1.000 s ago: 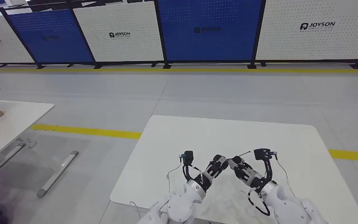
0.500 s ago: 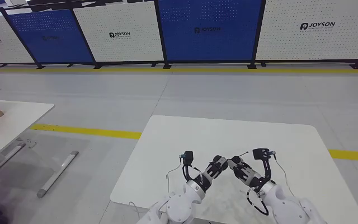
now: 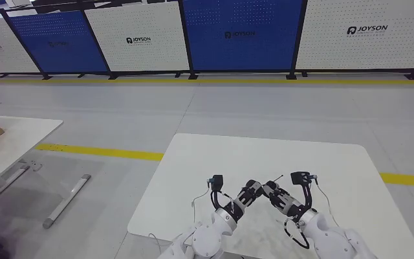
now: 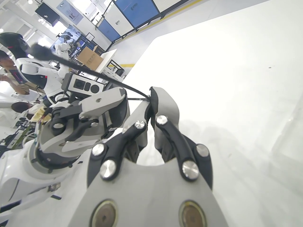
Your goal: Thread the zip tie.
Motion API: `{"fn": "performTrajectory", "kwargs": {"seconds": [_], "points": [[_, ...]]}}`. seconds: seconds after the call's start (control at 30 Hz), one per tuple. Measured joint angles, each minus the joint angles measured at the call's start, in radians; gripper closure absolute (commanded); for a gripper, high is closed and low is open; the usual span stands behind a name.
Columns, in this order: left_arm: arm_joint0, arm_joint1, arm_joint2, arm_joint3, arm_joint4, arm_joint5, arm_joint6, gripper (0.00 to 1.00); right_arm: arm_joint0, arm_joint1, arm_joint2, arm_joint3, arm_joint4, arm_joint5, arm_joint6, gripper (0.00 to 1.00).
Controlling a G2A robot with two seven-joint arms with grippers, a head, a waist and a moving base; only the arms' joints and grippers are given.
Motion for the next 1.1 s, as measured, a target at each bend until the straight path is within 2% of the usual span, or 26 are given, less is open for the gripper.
{"fn": "performTrajectory", "kwargs": {"seconds": [0.9, 1.1], "points": [[0.013, 0.002, -0.004, -0.026, 0.002, -0.087, -0.005, 1.00, 0.023, -0.002, -0.030, 0.037, -0.023, -0.007, 0.059, 1.00], [0.018, 0.004, -0.011, -0.031, -0.001, -0.095, -0.010, 1.00, 0.033, -0.005, -0.047, 0.055, -0.027, -0.002, 0.062, 1.00]]}}
